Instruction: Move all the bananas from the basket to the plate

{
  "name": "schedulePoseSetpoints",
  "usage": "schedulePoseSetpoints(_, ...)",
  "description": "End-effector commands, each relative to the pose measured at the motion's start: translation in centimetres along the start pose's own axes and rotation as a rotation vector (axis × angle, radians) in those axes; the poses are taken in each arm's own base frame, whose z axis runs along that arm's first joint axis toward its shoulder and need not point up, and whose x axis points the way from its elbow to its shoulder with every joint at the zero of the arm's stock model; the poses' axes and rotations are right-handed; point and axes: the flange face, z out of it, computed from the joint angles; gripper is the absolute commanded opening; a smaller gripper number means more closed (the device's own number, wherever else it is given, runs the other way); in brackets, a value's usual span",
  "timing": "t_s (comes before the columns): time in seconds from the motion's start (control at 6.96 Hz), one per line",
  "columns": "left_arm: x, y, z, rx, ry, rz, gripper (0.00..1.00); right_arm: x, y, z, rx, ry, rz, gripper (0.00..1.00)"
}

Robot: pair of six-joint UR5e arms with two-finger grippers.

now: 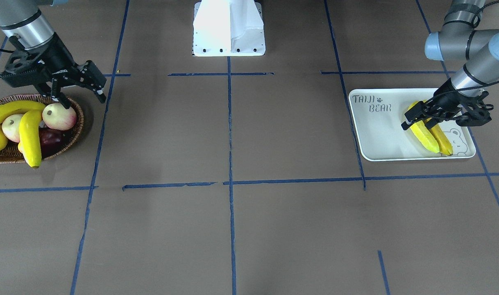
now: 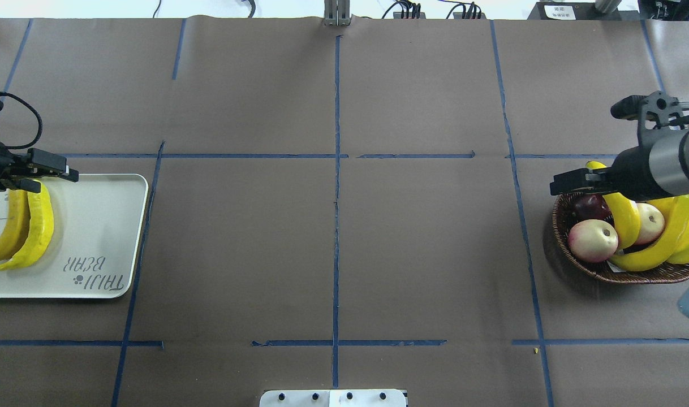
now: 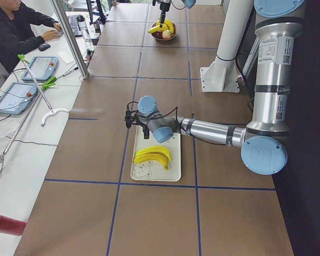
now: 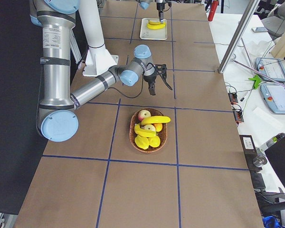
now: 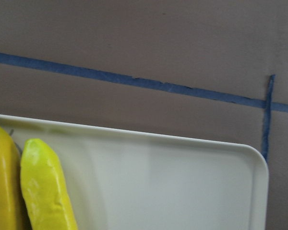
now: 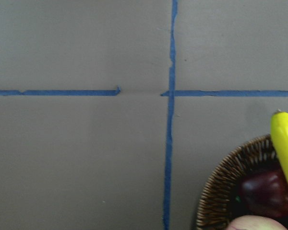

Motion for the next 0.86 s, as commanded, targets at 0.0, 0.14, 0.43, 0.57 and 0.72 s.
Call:
schedulePoseSetpoints(0.0,3.7,-0.7,-1.6,-0.001,0.062,-0.058,1.00,7.9,2.3,-2.8,-0.026,-0.077,0.043,1.00)
schedulePoseSetpoints(0.14,4.6,-1.1,-1.7,0.002,0.072,-0.069,1.00,10.2,2.9,-3.3,-0.067,-0.090,0.147,1.00)
schedulePoseSetpoints(0.43,6.1,-1.6,-1.8,0.007,0.088,-0.095,1.00,14.1,5.4,-2.7,-0.041,-0.137,0.291,1.00)
schedulePoseSetpoints(0.57,6.3,-1.6,-1.7,0.005,0.089,-0.103,1.00,17.1,6.9,-1.2,-0.015,-0.191,0.292,1.00)
schedulePoseSetpoints(0.72,6.8,-1.8,-1.8,0.007,0.095,-0.102,1.00,19.2,7.5,0.1,-0.019,-0.192,0.351,1.00)
